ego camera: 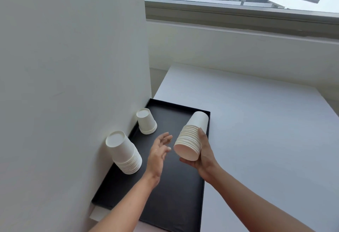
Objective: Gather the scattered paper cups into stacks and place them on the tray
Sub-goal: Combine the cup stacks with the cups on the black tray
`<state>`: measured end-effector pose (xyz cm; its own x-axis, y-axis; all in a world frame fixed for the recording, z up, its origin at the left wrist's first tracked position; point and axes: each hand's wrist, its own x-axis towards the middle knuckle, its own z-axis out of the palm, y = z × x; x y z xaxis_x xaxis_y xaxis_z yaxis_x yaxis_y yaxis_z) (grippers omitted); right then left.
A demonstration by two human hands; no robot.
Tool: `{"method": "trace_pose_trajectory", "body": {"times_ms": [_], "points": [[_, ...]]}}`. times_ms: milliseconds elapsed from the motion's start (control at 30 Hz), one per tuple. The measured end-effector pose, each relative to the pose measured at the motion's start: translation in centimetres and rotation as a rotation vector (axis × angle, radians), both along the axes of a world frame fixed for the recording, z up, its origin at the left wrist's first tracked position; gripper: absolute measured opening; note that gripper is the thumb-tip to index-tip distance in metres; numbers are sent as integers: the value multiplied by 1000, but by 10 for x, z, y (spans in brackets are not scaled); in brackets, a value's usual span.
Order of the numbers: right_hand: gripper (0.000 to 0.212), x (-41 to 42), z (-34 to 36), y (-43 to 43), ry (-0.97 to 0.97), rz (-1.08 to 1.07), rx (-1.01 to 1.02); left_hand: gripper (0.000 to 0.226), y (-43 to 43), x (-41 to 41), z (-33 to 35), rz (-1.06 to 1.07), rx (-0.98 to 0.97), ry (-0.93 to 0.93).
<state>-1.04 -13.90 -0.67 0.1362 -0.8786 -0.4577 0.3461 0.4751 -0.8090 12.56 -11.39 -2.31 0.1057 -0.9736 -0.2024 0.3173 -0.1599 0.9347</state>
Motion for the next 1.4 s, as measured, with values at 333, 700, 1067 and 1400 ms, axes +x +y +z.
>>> {"method": "trace_pose_trajectory", "body": {"times_ms": [333, 700, 1067, 1400], "points": [[50, -11, -6, -9, 65, -27, -32, 69, -68, 10, -11, 556, 52, -408], [48, -12, -13, -19, 83, -50, -8, 83, -121, 24, -14, 620, 217, -531], [44, -18, -17, -24, 5, -78, 13, 60, -127, 32, -28, 559, 165, -506], [57, -33, -7, -36, -3, -160, -113, 57, -83, -1, -32, 212, -60, -639]]}}
